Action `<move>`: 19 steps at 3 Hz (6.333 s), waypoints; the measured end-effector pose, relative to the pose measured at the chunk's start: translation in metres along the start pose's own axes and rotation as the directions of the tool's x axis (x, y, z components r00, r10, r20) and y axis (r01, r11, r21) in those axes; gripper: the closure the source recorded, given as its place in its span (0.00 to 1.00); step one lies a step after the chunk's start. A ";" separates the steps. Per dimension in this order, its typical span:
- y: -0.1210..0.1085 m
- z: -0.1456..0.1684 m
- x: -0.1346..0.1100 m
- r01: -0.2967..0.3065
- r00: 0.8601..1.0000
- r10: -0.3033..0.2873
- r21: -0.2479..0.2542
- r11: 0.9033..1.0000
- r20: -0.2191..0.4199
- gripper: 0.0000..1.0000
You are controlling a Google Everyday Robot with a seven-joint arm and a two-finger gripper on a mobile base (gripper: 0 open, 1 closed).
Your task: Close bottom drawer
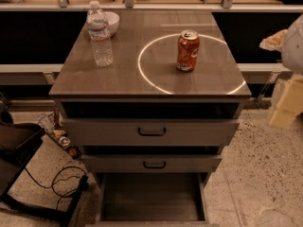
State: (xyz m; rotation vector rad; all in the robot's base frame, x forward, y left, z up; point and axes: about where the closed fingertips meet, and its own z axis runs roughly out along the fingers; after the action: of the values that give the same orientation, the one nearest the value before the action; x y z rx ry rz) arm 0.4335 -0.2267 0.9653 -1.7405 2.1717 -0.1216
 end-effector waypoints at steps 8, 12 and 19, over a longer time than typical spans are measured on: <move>0.085 0.148 0.125 0.192 0.980 -0.196 -0.111 0.975 -0.029 1.00; 0.190 0.342 0.154 0.136 0.991 -0.126 -0.282 0.950 0.051 1.00; 0.289 0.599 0.138 0.170 0.985 -0.171 -0.399 0.901 0.034 1.00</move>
Offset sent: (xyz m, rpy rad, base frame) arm -0.0449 -0.0838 -0.1461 -0.1041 0.0103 0.2437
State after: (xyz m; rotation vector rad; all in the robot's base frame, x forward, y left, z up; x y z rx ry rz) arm 0.3347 -0.1989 0.2939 -2.1504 2.1522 0.3030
